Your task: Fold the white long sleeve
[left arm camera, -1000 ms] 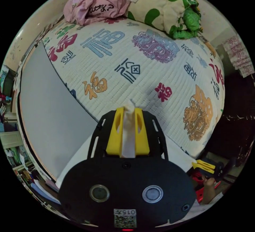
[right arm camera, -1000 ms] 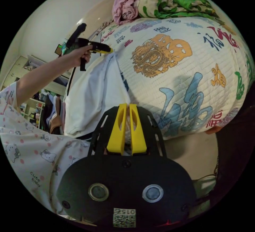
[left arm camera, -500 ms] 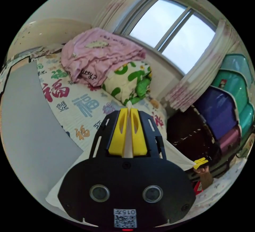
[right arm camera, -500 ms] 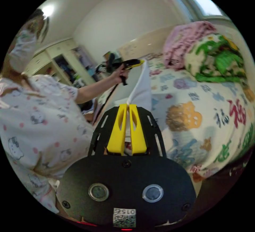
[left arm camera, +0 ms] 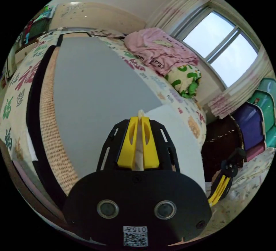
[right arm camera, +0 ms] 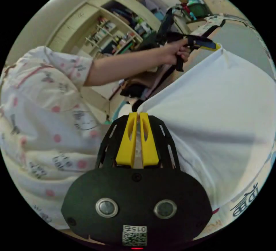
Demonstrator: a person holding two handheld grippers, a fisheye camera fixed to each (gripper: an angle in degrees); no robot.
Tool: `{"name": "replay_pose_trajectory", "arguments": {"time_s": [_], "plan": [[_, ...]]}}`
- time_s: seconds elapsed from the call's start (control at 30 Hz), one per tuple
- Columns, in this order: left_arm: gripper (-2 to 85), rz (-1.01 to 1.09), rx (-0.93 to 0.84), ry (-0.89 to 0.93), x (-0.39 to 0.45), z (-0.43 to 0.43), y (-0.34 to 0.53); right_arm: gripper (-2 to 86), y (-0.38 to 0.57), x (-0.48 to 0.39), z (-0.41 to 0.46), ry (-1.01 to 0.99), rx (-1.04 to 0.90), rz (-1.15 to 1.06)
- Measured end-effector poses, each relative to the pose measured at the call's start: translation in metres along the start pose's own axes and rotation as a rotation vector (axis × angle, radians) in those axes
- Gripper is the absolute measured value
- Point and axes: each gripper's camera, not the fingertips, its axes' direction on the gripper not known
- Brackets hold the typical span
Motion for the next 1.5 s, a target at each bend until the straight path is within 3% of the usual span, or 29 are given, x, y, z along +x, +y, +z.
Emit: {"name": "replay_pose_trajectory", "arguments": {"time_s": [0.23,0.33,0.4,0.5,0.6,0.7,0.77,0.83,0.9,1.03,1.13,1.3,1.4,1.5], "plan": [[0.6,-0.037,-0.023,-0.173,0.002,0.030,0.050,1.7,-0.003,0.033,0.126,0.245,-0.363,-0.058],[0.5,-0.087,-0.025,-0.238,0.008,0.034,0.062,3.8,-0.003,0.048,0.141,0.249,-0.373,-0.057],[0.0,-0.200,0.006,-0.377,0.008,0.021,0.071,6.6,-0.003,0.051,0.142,0.223,-0.379,-0.110],[0.2,-0.157,0.096,-0.339,0.033,-0.001,0.076,7.1,-0.011,0.053,0.116,0.152,-0.315,-0.179],[0.9,-0.036,0.096,-0.245,0.078,-0.001,0.069,6.5,-0.015,0.072,0.049,0.064,-0.132,-0.167],[1.4,0.063,0.080,-0.132,0.120,0.024,0.062,4.9,0.001,0.123,-0.028,0.206,0.100,-0.060],[1.4,0.106,0.041,-0.080,0.141,0.050,0.056,1.4,0.022,0.189,-0.072,0.414,0.239,0.167],[1.4,0.143,0.004,-0.088,0.159,0.080,0.053,0.4,0.032,0.234,-0.089,0.484,0.294,0.296],[1.3,0.140,-0.046,-0.104,0.170,0.118,0.052,-0.1,0.032,0.272,-0.087,0.522,0.281,0.333],[1.1,0.113,-0.114,-0.163,0.170,0.164,0.054,-0.5,0.033,0.358,-0.035,0.659,0.057,0.403],[0.6,0.099,-0.194,-0.248,0.161,0.199,0.061,-0.6,0.034,0.385,-0.039,0.645,0.134,0.437],[0.2,0.141,-0.152,-0.284,0.166,0.207,0.070,-0.5,0.042,0.390,-0.054,0.609,0.212,0.351],[0.1,0.159,-0.146,-0.296,0.157,0.214,0.083,-0.5,0.048,0.426,-0.024,0.602,-0.013,0.380],[0.1,0.139,-0.142,-0.262,0.138,0.227,0.095,-0.5,0.057,0.452,-0.038,0.539,0.078,0.420]]}}
